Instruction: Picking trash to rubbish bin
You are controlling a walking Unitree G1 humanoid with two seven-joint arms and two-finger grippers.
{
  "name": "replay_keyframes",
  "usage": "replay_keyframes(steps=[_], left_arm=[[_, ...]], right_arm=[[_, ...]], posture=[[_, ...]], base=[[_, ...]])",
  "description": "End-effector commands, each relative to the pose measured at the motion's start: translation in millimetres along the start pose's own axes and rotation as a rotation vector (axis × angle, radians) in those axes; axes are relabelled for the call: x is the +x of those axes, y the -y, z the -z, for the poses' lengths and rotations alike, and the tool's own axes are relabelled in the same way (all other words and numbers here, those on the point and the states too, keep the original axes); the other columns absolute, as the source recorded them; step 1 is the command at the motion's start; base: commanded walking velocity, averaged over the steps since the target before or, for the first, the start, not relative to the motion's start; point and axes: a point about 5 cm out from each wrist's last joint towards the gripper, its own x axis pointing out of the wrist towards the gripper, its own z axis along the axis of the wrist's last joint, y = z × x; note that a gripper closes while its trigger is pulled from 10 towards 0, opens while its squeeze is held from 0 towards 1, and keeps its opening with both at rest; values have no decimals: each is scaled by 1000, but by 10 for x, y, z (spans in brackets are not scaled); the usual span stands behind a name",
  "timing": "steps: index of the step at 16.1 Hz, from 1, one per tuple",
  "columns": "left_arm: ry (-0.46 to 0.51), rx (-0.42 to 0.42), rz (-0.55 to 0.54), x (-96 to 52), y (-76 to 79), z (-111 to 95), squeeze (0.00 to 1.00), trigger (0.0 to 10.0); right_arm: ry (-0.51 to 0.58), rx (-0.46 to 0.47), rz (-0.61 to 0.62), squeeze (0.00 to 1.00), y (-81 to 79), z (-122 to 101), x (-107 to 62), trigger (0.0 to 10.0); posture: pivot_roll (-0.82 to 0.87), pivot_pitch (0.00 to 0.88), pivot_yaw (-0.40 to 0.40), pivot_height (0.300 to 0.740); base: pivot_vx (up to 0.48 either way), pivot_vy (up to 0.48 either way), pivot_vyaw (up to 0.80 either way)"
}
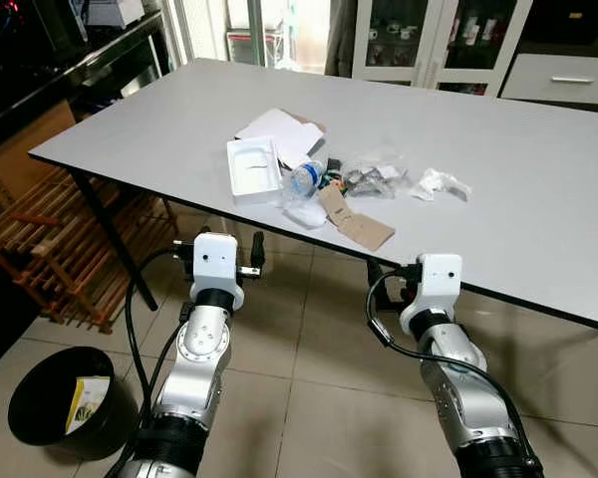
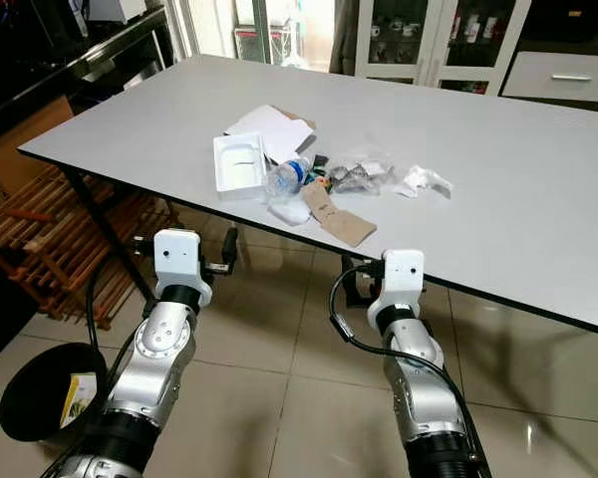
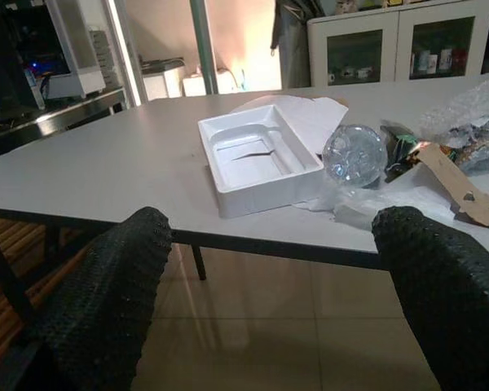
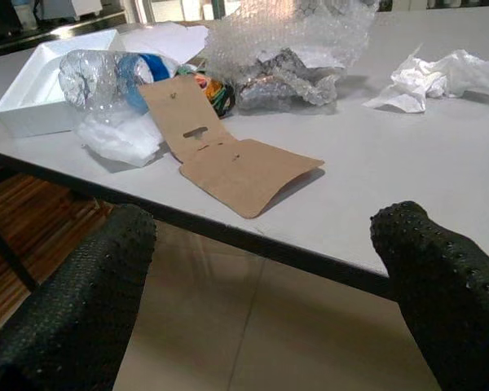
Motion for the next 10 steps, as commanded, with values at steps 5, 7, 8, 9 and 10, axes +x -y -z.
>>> replay_keyframes(steps=[5, 7, 8, 9, 10], left_arm=[[-16, 4, 7, -3, 1, 19, 0, 10000], [-19, 4, 11, -3, 7, 21, 0, 10000], [-19, 3, 11, -3, 10, 21, 0, 10000], [-19, 4, 12, -1, 10, 21, 0, 10000], [-19, 4, 11, -1, 9, 21, 0, 10000]], right_arm=[[26, 28, 24, 0, 6, -54, 24, 10000], [31, 19, 24, 0, 2, -59, 26, 10000], [32, 13, 25, 0, 3, -59, 26, 10000], [31, 9, 26, 0, 2, -58, 28, 10000], [31, 8, 27, 0, 2, -57, 28, 10000]], posture=[[-68, 71, 54, 740], [-70, 70, 54, 740], [-69, 70, 53, 740], [-68, 73, 53, 740], [-67, 74, 53, 740]], base=[[398, 0, 0], [396, 0, -272], [390, 0, 0], [394, 0, 0], [394, 0, 0]])
